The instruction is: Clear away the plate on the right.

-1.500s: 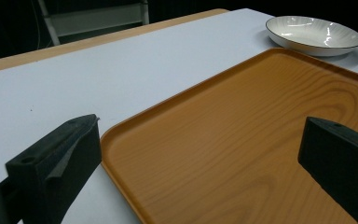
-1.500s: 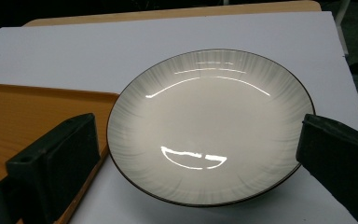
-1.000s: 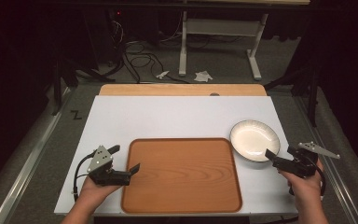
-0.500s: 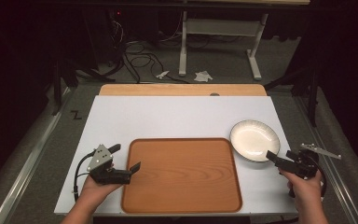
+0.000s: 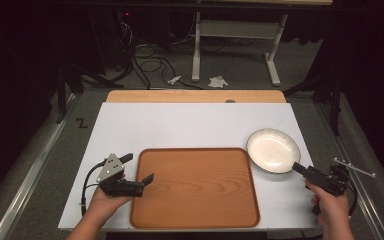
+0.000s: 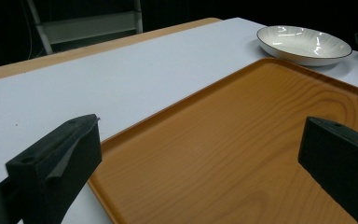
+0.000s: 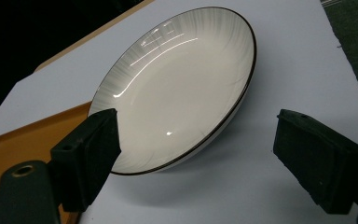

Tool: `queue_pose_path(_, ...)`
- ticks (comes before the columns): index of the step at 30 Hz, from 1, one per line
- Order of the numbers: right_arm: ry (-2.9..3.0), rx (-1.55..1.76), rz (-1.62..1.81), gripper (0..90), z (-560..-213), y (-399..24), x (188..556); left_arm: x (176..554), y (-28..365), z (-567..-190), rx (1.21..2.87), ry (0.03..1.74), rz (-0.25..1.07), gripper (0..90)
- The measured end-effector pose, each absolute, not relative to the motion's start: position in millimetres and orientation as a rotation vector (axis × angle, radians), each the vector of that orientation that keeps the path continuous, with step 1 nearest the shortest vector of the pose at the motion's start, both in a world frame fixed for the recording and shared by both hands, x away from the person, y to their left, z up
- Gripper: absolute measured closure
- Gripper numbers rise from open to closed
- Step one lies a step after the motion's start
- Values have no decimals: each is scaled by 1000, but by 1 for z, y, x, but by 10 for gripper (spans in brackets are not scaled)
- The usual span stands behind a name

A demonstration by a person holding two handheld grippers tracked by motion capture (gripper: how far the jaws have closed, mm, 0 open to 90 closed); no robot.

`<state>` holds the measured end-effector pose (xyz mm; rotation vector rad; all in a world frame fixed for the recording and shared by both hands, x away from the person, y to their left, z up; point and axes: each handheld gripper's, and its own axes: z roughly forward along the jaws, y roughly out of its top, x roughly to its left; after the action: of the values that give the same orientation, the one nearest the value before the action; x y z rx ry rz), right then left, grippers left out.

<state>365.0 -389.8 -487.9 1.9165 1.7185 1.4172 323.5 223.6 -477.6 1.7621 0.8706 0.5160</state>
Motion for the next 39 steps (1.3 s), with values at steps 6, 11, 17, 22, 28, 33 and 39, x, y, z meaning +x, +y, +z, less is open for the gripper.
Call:
queue_pose_path(6, 1673, 2024, 1487, 295, -495, -394, 371, 321, 226, -478, 1771, 870, 523, 3)
queue_pose_path(11, 1652, 2101, 1461, 345, -503, -398, 378, 318, 232, -477, 1770, 877, 555, 3)
queue_pose_path(17, 1640, 2136, 1467, 384, -506, -399, 383, 314, 240, -478, 1755, 907, 557, 3)
queue_pose_path(22, 1656, 2186, 1459, 425, -509, -396, 387, 309, 242, -475, 1757, 902, 575, 3)
queue_pose_path(28, 1651, 2196, 1479, 461, -512, -397, 392, 309, 242, -477, 1763, 911, 578, 3)
queue_pose_path(33, 1651, 2208, 1496, 514, -514, -397, 397, 307, 244, -477, 1769, 912, 580, 3)
queue_pose_path(39, 1654, 2213, 1463, 597, -515, -398, 397, 304, 242, -474, 1767, 900, 592, 3)
